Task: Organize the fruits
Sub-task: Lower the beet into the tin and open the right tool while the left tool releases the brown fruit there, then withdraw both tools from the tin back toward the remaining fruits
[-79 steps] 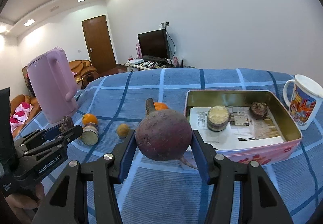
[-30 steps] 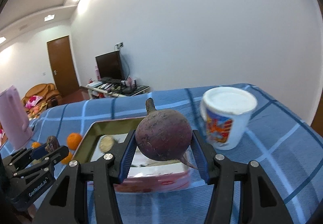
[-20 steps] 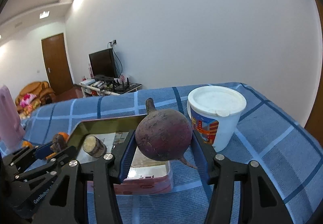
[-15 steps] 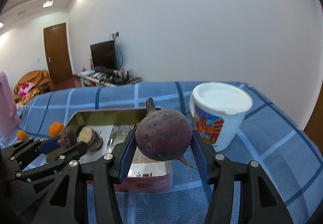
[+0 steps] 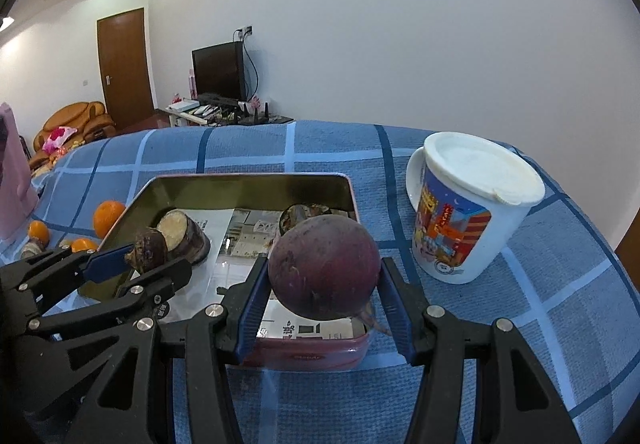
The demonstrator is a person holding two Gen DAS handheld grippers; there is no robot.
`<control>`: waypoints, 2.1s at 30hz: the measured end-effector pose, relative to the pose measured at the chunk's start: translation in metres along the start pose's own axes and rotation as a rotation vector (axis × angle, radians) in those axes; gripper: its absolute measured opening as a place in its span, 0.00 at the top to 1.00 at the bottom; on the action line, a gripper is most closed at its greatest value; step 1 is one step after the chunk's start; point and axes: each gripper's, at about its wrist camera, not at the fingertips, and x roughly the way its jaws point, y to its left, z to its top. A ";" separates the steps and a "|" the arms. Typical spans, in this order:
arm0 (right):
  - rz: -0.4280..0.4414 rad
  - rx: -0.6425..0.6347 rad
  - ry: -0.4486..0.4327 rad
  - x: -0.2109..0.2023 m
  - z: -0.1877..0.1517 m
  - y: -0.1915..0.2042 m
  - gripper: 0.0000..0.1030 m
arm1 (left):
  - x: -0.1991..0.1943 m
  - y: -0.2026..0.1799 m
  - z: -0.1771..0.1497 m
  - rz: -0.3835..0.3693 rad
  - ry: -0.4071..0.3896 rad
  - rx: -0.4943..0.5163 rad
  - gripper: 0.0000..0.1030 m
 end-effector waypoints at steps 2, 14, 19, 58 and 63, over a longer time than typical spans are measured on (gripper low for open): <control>0.002 -0.007 0.004 0.001 0.001 0.001 0.46 | 0.001 0.000 0.000 0.001 0.003 0.000 0.61; 0.026 -0.028 -0.035 -0.004 0.001 0.006 0.44 | 0.001 0.003 0.000 -0.002 0.009 -0.016 0.61; 0.016 0.016 -0.100 -0.017 0.002 0.001 0.44 | -0.001 0.001 0.000 0.027 0.003 -0.008 0.56; 0.039 0.163 -0.306 -0.047 -0.001 -0.023 0.31 | -0.058 0.012 -0.015 0.301 -0.258 0.037 0.00; 0.032 0.155 -0.317 -0.050 -0.003 -0.021 0.31 | -0.062 0.016 -0.018 0.313 -0.266 0.022 0.00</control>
